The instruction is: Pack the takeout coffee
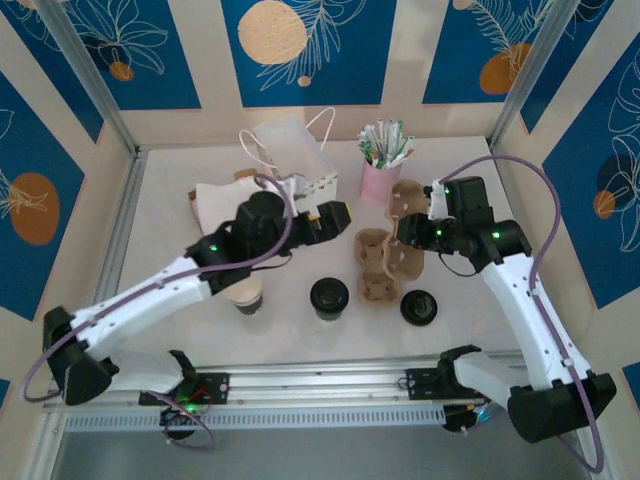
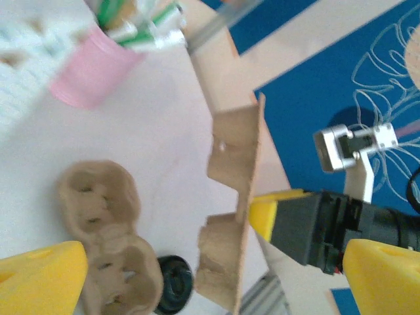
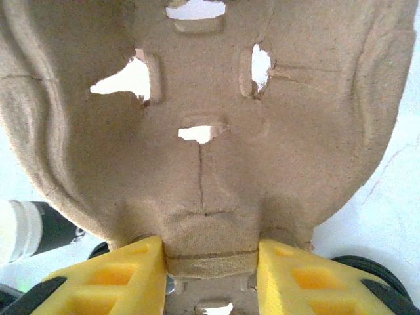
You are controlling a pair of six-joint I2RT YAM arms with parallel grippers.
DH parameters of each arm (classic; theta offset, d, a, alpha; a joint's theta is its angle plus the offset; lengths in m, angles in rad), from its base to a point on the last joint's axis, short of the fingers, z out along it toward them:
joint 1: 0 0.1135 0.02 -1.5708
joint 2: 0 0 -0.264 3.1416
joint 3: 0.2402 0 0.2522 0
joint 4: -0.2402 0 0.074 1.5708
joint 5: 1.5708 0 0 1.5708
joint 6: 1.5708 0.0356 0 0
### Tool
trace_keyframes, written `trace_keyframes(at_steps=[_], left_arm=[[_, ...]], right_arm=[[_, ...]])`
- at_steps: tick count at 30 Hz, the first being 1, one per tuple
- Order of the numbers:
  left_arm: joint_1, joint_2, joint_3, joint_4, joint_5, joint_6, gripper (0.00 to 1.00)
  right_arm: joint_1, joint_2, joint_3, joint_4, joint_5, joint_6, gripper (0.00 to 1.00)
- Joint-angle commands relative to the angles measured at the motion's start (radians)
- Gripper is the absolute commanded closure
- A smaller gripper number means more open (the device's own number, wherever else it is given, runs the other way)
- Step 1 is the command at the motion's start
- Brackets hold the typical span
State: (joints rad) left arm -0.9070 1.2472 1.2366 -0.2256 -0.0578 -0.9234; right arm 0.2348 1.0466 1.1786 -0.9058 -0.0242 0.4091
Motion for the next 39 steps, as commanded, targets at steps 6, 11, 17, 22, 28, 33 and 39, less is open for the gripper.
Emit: trace_keyframes(at_steps=[6, 11, 17, 22, 28, 33, 39], left_arm=[[0.118, 0.074, 0.352, -0.603, -0.239, 0.145, 0.0], [0.23, 0.225, 0.537, -0.756, -0.231, 0.152, 0.21], [0.305, 0.415, 0.745, -0.884, -0.242, 0.171, 0.36], [0.334, 0.553, 0.909, -0.994, -0.244, 0.171, 0.44], [0.342, 0.619, 0.948, -0.999, -0.238, 0.172, 0.56], [0.348, 0.66, 0.979, -0.983, -0.215, 0.172, 0.59], [0.352, 0.694, 0.996, -0.976, -0.202, 0.163, 0.59]], right_arm=[[0.004, -0.045, 0.018, -0.038, -0.087, 0.014, 0.62], [0.005, -0.056, 0.022, -0.043, -0.103, 0.014, 0.62], [0.007, -0.057, 0.039, -0.049, -0.113, 0.005, 0.62], [0.007, -0.054, 0.044, -0.045, -0.119, 0.006, 0.62], [0.008, -0.045, 0.045, -0.031, -0.138, 0.008, 0.62], [0.015, -0.033, 0.056, -0.031, -0.14, 0.01, 0.62], [0.019, -0.03, 0.057, -0.03, -0.135, 0.011, 0.62]])
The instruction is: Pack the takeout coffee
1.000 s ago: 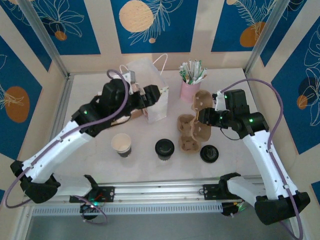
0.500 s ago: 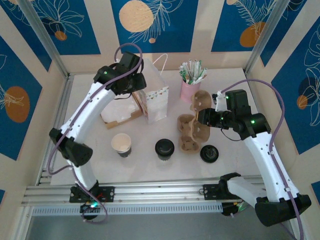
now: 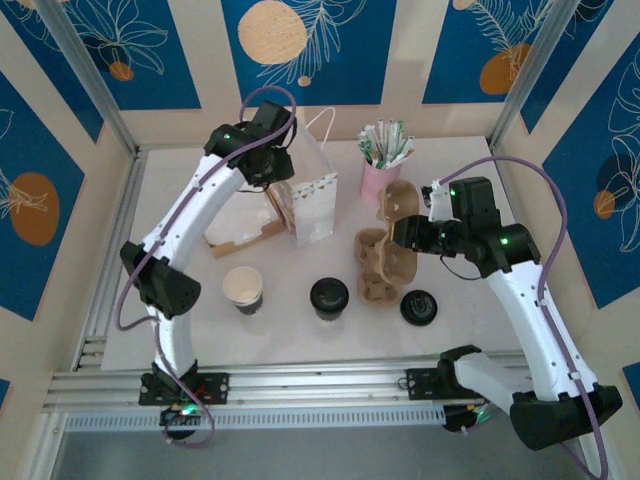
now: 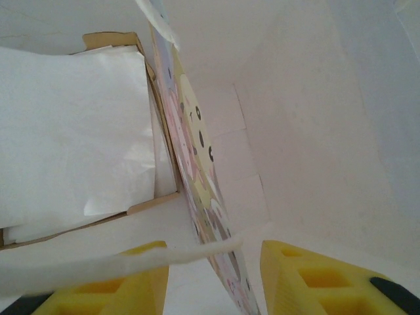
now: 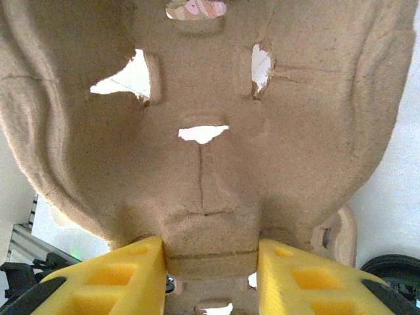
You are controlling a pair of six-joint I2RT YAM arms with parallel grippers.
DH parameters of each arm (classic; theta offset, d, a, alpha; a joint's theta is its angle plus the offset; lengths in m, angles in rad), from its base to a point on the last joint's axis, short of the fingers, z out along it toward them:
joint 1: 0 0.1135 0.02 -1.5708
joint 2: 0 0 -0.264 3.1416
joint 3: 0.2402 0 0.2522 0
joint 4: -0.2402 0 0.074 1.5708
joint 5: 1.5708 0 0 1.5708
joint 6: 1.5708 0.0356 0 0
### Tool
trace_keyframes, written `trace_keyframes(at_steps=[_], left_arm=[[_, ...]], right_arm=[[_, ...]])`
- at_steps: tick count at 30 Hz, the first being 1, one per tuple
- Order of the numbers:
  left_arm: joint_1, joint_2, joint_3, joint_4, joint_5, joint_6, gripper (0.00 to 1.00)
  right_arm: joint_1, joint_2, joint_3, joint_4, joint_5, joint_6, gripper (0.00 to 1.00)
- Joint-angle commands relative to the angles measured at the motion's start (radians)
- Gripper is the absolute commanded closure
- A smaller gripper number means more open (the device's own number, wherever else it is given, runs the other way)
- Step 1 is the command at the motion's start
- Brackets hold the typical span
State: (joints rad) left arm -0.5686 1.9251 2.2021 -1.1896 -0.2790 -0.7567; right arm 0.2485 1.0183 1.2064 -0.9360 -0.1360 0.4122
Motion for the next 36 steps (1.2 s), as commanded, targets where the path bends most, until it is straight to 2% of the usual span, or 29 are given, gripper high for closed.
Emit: trace_keyframes(at_steps=[1, 4, 13, 16, 24, 31, 36], left_arm=[[0.013, 0.021, 0.03, -0.009, 0.025, -0.004, 0.59], [0.013, 0.034, 0.031, -0.001, 0.042, -0.007, 0.64], [0.009, 0.027, 0.059, -0.032, 0.09, -0.001, 0.94], [0.003, 0.02, 0.061, -0.055, 0.103, -0.001, 1.0], [-0.041, -0.006, 0.061, -0.133, 0.084, -0.025, 1.0], [-0.114, -0.037, 0.053, -0.192, 0.048, -0.058, 1.0], [-0.154, -0.118, -0.065, -0.141, 0.041, -0.089, 1.0]], right_arm=[[0.006, 0.0, 0.029, 0.001, -0.025, 0.008, 0.62], [0.009, 0.003, 0.028, 0.002, -0.024, 0.011, 0.62], [0.015, 0.008, 0.048, -0.007, -0.021, 0.009, 0.62], [0.016, 0.011, 0.057, -0.011, -0.022, 0.01, 0.62], [0.036, 0.006, 0.082, -0.032, -0.02, 0.017, 0.62], [0.063, -0.013, 0.129, -0.067, -0.011, 0.025, 0.62], [0.078, -0.025, 0.15, -0.082, -0.008, 0.034, 0.62]])
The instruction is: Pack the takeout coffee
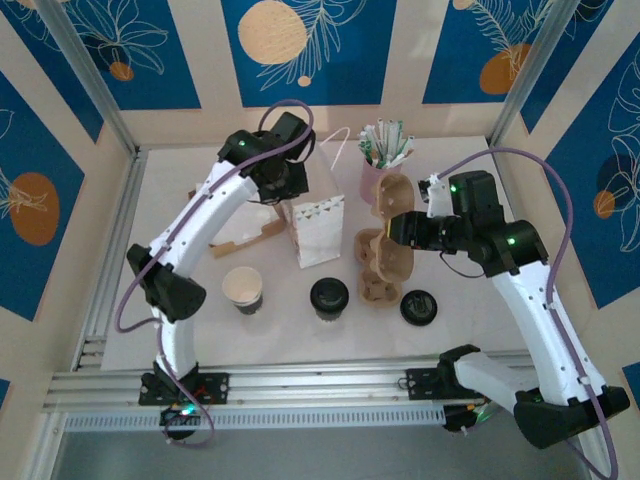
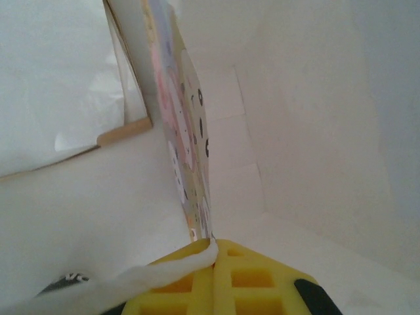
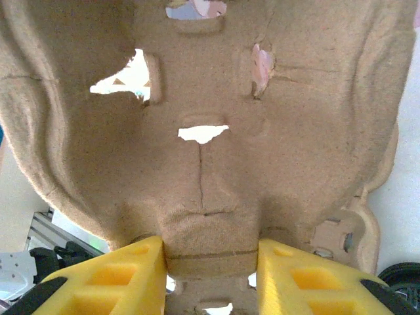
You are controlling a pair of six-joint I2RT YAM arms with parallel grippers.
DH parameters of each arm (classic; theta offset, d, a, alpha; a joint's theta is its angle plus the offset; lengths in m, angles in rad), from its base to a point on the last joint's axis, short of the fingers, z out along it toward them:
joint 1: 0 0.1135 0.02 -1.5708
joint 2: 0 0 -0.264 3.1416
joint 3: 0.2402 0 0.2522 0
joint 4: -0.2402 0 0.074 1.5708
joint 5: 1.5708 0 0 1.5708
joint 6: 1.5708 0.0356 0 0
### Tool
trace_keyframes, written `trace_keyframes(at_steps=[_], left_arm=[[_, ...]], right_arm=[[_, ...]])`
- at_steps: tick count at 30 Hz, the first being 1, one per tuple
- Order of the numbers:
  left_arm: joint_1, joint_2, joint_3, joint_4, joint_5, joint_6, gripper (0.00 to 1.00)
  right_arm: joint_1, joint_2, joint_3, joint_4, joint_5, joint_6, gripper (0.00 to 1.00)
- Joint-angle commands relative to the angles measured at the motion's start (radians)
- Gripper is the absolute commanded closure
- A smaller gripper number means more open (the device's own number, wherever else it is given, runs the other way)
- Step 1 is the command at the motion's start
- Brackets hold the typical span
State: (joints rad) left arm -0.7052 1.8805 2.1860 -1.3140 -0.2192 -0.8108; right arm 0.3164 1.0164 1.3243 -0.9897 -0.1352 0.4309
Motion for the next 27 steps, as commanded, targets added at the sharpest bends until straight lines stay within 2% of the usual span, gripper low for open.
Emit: trace_keyframes(at_steps=[1, 7, 14, 17, 20, 23, 27], left_arm=[[-0.024, -0.096, -0.088, 0.003, -0.017, -0.042, 1.0], [-0.053, -0.207, -0.277, 0.104, 0.007, -0.068, 1.0], [-0.084, -0.246, -0.357, 0.148, 0.036, -0.083, 1.0], [-0.083, -0.272, -0.371, 0.173, 0.044, -0.074, 0.84], [-0.083, -0.309, -0.385, 0.202, 0.04, -0.054, 0.63], [-0.083, -0.359, -0.4, 0.231, 0.038, -0.027, 0.48], [-0.076, -0.436, -0.429, 0.28, 0.037, 0.033, 0.35]], right_arm=[[0.014, -0.025, 0.036, -0.032, -0.009, 0.017, 0.62], [0.033, -0.028, 0.068, -0.049, -0.023, 0.027, 0.62], [0.039, -0.012, 0.135, -0.059, -0.115, 0.054, 0.62], [0.039, 0.005, 0.185, -0.063, -0.165, 0.072, 0.61], [0.045, 0.038, 0.242, -0.061, -0.212, 0.093, 0.61], [0.052, 0.083, 0.306, -0.053, -0.25, 0.12, 0.62], [0.067, 0.152, 0.385, -0.044, -0.283, 0.148, 0.62]])
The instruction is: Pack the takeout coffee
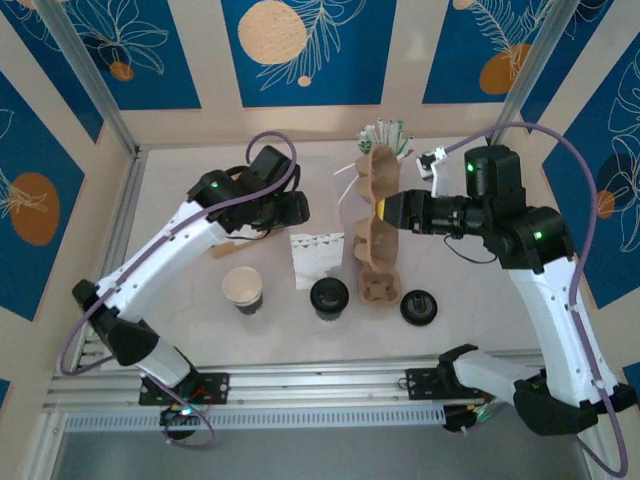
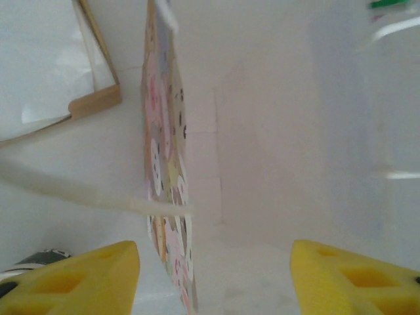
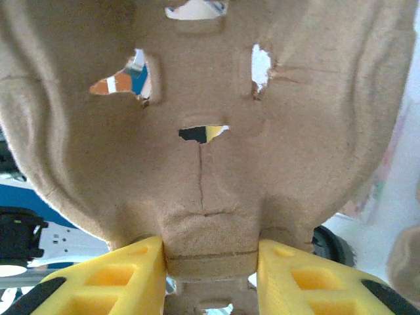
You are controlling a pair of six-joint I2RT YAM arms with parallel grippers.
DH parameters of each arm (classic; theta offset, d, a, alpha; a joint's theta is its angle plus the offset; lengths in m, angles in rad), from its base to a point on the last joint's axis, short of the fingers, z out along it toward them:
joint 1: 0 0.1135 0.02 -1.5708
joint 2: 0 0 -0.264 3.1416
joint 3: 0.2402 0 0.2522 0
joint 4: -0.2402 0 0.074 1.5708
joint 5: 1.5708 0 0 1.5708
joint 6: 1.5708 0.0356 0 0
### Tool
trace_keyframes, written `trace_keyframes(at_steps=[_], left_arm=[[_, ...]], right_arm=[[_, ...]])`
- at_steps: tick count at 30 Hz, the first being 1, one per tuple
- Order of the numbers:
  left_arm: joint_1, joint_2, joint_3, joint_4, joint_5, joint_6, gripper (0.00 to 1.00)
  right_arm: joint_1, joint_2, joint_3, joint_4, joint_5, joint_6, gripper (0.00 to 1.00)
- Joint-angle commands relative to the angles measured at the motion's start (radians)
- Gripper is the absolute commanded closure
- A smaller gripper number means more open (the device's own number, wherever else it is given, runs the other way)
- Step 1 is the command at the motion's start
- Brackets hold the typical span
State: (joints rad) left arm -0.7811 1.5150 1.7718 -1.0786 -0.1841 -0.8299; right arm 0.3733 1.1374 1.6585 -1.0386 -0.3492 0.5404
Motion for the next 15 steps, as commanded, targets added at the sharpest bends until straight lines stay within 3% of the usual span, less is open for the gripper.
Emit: trace_keyframes(at_steps=[1, 6, 15], left_arm=[[0.007, -0.091, -0.022, 0.06, 0.008, 0.078, 0.32], [0.069, -0.173, -0.044, 0.106, 0.039, 0.175, 0.26], [0.251, -0.152, -0.04, 0.16, 0.258, 0.262, 0.27]], right_arm=[[0.015, 0.057, 0.073, 0.003, -0.074, 0.044, 0.62], [0.048, 0.165, 0.181, -0.021, -0.06, 0.061, 0.62], [0.107, 0.336, 0.338, -0.055, 0.007, 0.081, 0.63]])
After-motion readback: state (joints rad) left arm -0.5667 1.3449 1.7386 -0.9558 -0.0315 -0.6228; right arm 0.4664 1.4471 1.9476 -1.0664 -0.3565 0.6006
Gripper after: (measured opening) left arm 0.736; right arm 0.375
